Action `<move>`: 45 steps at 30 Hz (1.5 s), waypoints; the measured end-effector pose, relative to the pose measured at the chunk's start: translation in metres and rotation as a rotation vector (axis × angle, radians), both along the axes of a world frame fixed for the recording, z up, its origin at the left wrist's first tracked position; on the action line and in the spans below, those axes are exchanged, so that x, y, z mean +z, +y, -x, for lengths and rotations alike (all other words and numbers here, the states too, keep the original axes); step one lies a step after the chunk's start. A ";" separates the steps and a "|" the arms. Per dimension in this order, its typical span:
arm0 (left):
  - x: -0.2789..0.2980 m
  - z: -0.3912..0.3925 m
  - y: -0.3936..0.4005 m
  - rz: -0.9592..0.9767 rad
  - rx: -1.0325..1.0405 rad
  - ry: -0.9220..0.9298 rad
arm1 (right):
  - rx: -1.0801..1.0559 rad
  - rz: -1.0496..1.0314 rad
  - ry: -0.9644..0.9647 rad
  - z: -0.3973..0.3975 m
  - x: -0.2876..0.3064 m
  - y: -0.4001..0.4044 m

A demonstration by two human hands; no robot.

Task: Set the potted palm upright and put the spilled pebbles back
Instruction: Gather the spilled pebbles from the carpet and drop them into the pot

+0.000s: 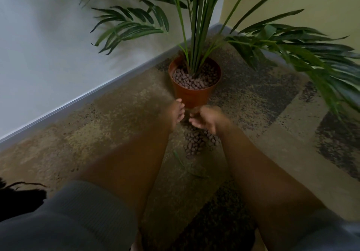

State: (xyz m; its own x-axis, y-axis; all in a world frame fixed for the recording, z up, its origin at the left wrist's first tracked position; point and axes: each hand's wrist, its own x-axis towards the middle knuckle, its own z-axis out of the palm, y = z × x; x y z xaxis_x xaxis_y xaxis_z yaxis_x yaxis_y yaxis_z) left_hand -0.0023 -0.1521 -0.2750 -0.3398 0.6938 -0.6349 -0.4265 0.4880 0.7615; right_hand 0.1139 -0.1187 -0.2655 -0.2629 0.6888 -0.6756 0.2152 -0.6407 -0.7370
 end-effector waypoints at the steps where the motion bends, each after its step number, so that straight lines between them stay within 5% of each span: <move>1: -0.010 0.000 -0.004 0.030 -0.072 0.106 | 0.024 -0.021 -0.094 -0.001 -0.009 -0.003; 4: -0.040 0.005 -0.019 0.111 -0.346 0.494 | 0.184 -0.127 -0.416 -0.008 -0.034 -0.013; 8: -0.101 0.017 -0.030 0.401 -0.619 0.824 | 0.670 -0.309 -0.802 -0.016 -0.058 -0.035; 10: -0.125 0.018 -0.027 0.458 -0.699 0.913 | 0.744 -0.383 -0.891 -0.014 -0.069 -0.043; 22: -0.104 0.013 -0.049 0.258 -0.645 1.017 | 0.953 -0.829 -0.786 -0.018 -0.083 -0.064; 30: -0.104 0.007 -0.051 0.153 -0.723 1.035 | 1.010 -0.823 -0.776 -0.011 -0.086 -0.063; 45: -0.089 0.000 -0.056 0.026 -0.925 0.798 | 0.758 -0.652 -0.593 -0.022 -0.097 -0.050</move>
State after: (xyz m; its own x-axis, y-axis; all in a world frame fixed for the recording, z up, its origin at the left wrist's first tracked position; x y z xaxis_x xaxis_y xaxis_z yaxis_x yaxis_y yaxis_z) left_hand -0.0018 -0.2077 -0.3639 -0.0255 0.8705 -0.4915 0.6722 0.3788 0.6361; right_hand 0.1361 -0.1684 -0.3629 -0.5185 0.7527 -0.4057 0.8024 0.2644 -0.5350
